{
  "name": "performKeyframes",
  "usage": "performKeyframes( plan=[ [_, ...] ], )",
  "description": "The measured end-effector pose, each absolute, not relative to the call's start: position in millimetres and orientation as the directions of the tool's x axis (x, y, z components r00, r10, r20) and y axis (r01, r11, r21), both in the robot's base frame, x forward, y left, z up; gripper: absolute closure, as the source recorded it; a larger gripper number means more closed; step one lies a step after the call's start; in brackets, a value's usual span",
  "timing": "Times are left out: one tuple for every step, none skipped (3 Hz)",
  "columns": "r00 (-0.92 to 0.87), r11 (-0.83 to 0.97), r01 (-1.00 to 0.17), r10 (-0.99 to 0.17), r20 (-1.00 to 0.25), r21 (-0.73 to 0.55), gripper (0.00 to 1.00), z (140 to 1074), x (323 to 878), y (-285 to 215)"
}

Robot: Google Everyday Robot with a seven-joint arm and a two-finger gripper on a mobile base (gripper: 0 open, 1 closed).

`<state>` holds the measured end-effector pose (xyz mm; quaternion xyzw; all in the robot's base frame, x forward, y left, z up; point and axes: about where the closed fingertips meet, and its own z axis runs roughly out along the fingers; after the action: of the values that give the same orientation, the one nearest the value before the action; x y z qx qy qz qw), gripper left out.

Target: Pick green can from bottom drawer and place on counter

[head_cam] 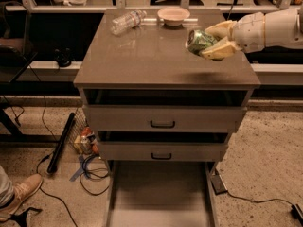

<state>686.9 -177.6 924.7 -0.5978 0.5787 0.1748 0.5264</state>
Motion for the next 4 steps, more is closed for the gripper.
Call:
performKeyframes(
  plan=[
    [0.237, 0.220, -0.893, -0.514, -0.824, -0.393, 1.00, 919, 706, -166],
    [0.207, 0.220, -0.906, -0.515, -0.832, -0.362, 1.00, 910, 719, -159],
    [0.181, 0.223, -0.916, -0.513, -0.839, -0.334, 1.00, 901, 728, -155],
    [0.163, 0.226, -0.922, -0.513, -0.843, -0.315, 1.00, 893, 735, -151]
  ],
)
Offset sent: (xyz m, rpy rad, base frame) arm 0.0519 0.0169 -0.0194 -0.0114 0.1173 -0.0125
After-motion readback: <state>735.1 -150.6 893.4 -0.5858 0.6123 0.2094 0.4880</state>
